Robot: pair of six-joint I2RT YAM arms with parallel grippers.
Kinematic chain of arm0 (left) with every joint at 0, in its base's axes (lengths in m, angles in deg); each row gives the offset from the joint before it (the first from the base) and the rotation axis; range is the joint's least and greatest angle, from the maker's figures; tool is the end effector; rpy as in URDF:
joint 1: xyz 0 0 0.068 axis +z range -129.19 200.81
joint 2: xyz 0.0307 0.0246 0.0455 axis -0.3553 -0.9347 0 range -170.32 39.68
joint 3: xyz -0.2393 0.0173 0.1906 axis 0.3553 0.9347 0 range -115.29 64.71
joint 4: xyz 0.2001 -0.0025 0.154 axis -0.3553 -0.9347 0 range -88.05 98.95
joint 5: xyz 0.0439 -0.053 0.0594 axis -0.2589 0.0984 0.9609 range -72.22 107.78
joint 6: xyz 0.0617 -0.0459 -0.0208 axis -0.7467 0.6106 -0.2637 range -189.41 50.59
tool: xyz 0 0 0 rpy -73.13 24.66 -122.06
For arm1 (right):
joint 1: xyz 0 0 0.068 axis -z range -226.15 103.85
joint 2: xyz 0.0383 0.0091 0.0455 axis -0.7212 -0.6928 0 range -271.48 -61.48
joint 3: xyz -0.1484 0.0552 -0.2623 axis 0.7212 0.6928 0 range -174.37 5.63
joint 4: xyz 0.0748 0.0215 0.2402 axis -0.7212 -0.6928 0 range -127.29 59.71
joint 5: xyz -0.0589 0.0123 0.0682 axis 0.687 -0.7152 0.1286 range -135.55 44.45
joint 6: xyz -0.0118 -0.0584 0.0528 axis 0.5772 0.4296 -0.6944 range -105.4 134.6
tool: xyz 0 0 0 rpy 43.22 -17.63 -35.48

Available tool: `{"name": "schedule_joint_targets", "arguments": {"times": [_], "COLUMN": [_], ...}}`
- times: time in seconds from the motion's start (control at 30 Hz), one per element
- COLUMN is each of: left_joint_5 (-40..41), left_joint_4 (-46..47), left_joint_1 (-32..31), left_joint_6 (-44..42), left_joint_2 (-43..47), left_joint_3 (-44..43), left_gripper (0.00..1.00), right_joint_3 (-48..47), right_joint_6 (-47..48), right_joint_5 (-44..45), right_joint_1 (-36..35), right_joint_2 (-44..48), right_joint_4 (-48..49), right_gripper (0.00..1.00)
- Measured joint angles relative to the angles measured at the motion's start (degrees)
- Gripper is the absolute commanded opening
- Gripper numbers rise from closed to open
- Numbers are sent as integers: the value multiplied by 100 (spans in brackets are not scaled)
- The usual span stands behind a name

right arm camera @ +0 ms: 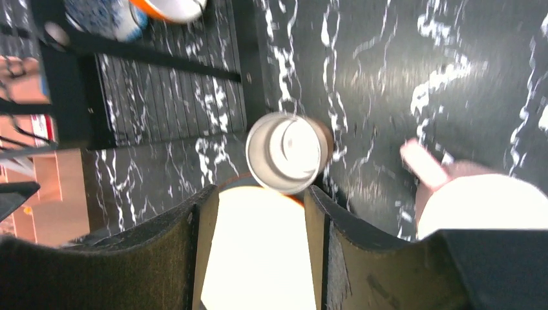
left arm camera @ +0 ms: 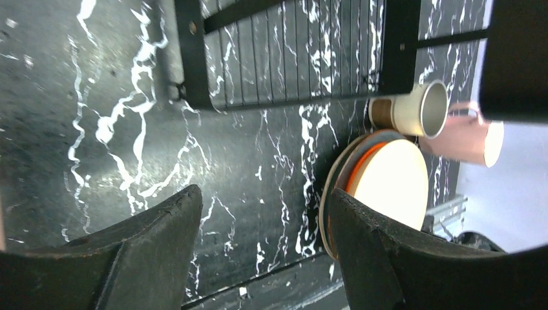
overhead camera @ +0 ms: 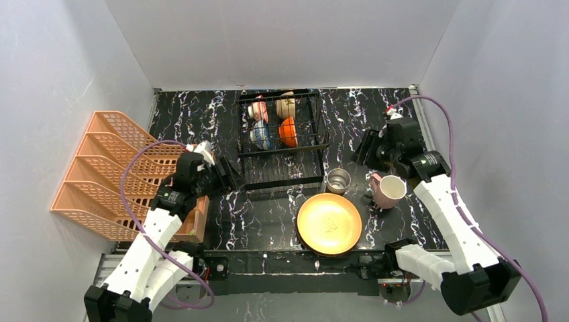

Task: Load the mixed dishes into the dish rack
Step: Pick up the plate from the corner of the board.

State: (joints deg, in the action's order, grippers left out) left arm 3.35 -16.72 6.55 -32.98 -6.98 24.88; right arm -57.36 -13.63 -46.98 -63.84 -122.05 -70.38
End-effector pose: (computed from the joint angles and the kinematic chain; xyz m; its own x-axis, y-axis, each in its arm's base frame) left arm 0.1647 -0.0597 0.2868 -0.6816 -0.4200 -0.5991 0.0468 0.7922 -0.6085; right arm 0.2080 0.0681 0.3563 -0.6657 0.2840 -0.6901 -0.0088 0.9217 0.3878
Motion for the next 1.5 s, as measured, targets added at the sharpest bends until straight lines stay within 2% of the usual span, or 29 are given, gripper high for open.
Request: {"name": "schedule_joint_targets", "arguments": {"times": [0.17,0.4,0.6,0.73,1.0,1.13,1.5], "left_joint_5": [-9,55,380,468,481,503,678], "left_joint_4": [-2,334,990,1453,2024,2179,2216], "left_joint_1": [-527,-1504,-2763,-3322,-3847,-4057,-4288], "left_joint_6": [323,933,1373,1578,1808,1878,1897], "left_joint_2": [55,52,-629,-1246,-2133,-2479,-2883], "left_joint_3": [245,780,833,826,468,116,-61], "left_gripper": [70,70,69,65,63,58,50], "right_joint_3": [476,1088,1353,1528,1650,1674,1703], "right_joint_6": [-317,-942,-1412,-1668,-1858,-1886,-1969], "right_joint_5": [-144,105,522,802,1185,1252,1349], "right_joint_1": [-212,-1040,-1368,-1434,-1434,-1436,-1436], "right_joint_2": [225,138,11,-120,-118,-90,223], "right_joint_4": [-514,-1119,-1287,-1353,-1375,-1375,-1349], "right_gripper": [59,59,59,60,61,61,62]}}
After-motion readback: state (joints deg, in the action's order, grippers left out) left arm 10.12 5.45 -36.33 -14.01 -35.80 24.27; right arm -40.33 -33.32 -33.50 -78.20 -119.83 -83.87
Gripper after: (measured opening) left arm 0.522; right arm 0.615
